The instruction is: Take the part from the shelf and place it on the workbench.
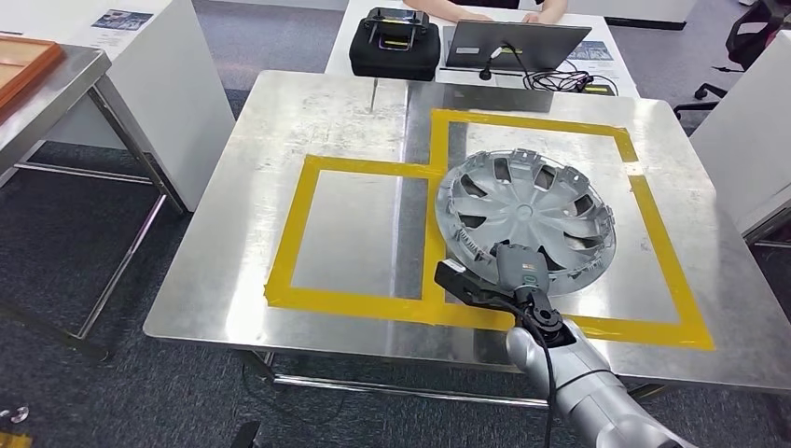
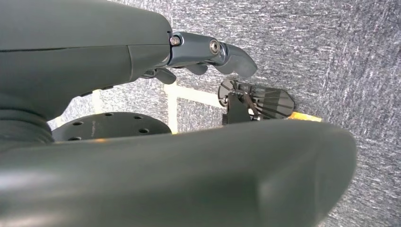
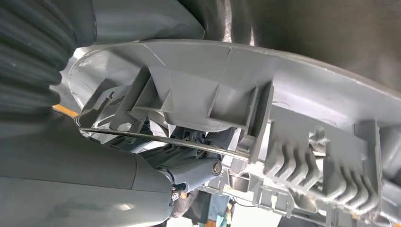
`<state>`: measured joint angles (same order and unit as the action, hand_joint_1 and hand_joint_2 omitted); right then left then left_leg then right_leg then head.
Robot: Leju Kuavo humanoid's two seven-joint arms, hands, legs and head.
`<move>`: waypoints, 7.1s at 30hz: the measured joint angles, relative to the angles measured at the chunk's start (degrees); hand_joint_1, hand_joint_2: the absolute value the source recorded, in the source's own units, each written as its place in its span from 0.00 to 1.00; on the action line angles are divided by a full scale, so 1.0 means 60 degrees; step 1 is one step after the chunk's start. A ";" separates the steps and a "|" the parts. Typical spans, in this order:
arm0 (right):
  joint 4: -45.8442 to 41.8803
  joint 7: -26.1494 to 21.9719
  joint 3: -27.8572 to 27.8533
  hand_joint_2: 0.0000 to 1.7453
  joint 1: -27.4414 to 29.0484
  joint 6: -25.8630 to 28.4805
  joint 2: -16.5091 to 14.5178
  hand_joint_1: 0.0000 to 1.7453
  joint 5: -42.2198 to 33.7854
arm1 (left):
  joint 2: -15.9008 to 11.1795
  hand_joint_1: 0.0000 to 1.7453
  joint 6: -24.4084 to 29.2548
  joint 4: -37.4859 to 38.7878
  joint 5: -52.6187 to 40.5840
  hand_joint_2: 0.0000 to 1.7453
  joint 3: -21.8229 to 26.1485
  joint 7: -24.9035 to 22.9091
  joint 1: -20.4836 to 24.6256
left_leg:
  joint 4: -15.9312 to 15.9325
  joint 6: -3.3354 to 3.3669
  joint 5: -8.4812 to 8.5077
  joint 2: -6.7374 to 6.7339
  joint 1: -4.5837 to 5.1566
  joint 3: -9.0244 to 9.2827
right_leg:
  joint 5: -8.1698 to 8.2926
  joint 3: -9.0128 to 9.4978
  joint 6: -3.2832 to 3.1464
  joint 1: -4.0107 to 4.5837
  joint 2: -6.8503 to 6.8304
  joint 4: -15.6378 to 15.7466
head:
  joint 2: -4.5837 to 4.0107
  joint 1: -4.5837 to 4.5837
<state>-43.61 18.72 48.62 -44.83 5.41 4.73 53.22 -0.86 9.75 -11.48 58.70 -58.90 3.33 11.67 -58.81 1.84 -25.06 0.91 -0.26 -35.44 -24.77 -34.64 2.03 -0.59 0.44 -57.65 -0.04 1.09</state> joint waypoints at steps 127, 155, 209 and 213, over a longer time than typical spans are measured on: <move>-1.2822 -0.5013 -1.2391 0.00 0.8381 0.2457 0.3210 0.00 -1.5361 | -0.0362 0.00 -0.0086 0.0045 0.1388 0.00 0.1628 0.1966 -0.0927 | 0.0340 0.0086 -0.0614 -0.0116 -0.0002 0.1011 | -0.0098 -0.0024 0.0174 -0.0085 -0.0079 -0.0197 | 0.0000 -0.0221; -0.1781 -0.5470 -1.5512 0.00 0.7221 0.2145 0.1397 0.00 -1.1347 | -0.0241 0.00 0.0159 0.0035 0.1745 0.00 0.1631 0.1774 -0.0862 | 0.0296 -0.0202 -0.0695 -0.0111 -0.0092 0.1150 | -0.0009 0.0441 0.0085 -0.0072 -0.0105 0.0188 | 0.0000 -0.0215; 0.5403 -0.1624 -1.2019 0.00 0.6430 0.0660 -0.1086 0.00 -0.8846 | -0.0214 0.00 0.0318 0.0037 0.1197 0.00 0.1342 0.1259 -0.0850 | -0.2323 -0.0417 -0.1483 -0.0167 -0.0116 -0.0440 | -0.0167 0.0677 -0.0413 0.0092 -0.0178 0.0352 | 0.0000 -0.0082; 0.5423 -0.1865 -1.1967 0.00 0.6423 0.0622 -0.1095 0.00 -0.8913 | -0.0247 0.00 0.0333 0.0038 0.1215 0.00 0.1341 0.1252 -0.0826 | -0.0266 -0.0446 -0.0724 -0.0154 -0.0182 0.0736 | -0.0180 0.0444 -0.0237 0.0067 -0.0166 0.0048 | 0.0000 -0.0218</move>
<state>-11.07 7.52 -23.18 -6.29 9.14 -1.84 -0.26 -2.34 11.75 -11.25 65.99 -50.86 10.85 6.72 -60.41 -0.83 -29.40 -0.02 -1.35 -31.02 -25.85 -31.97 0.61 -0.19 -0.56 -57.36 -0.04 -0.21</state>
